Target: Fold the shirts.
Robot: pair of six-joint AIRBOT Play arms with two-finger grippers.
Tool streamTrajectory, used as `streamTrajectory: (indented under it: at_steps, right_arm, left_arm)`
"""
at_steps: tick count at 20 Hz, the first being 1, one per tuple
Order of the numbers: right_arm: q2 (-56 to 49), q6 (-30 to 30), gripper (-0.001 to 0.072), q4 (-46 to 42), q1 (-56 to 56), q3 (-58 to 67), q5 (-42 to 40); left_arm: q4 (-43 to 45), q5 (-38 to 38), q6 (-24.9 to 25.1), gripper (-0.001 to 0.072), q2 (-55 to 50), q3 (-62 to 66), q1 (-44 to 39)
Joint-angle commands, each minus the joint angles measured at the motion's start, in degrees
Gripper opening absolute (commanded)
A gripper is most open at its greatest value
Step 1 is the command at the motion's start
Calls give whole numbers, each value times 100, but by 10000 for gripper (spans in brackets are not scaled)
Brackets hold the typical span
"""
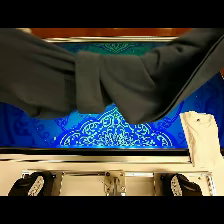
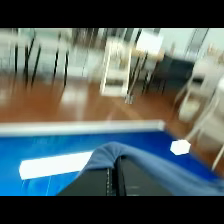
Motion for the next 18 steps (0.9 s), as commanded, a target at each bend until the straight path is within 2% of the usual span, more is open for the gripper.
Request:
streamTrajectory:
  at_steps: [1,3,6,10,12,15,18]
  right_arm:
    - [28,662,51,-1628,4,168,1172]
    - [31,721,50,-2024,4,155,1495]
    - [28,750,51,-2118,4,155,1965]
    - [28,815,50,-2977,4,155,2605]
    - [31,815,51,-3126,4,155,2889]
    - [31,756,51,-2411,7,155,3095]
    - [74,649,51,-1469,4,166,2761]
  left_arm:
    - [1401,-2009,-192,38,-138,-48,39]
    - [1895,-2232,-208,38,-55,-483,42]
    - [1720,-2243,-210,38,260,-1220,24]
    - [1735,-2240,-254,38,800,-2291,26]
    - [1705,-2232,-295,38,1082,-2868,26]
    - [1281,-1766,-295,38,1526,-3486,26]
    - [767,-796,-295,38,1823,-3254,26]
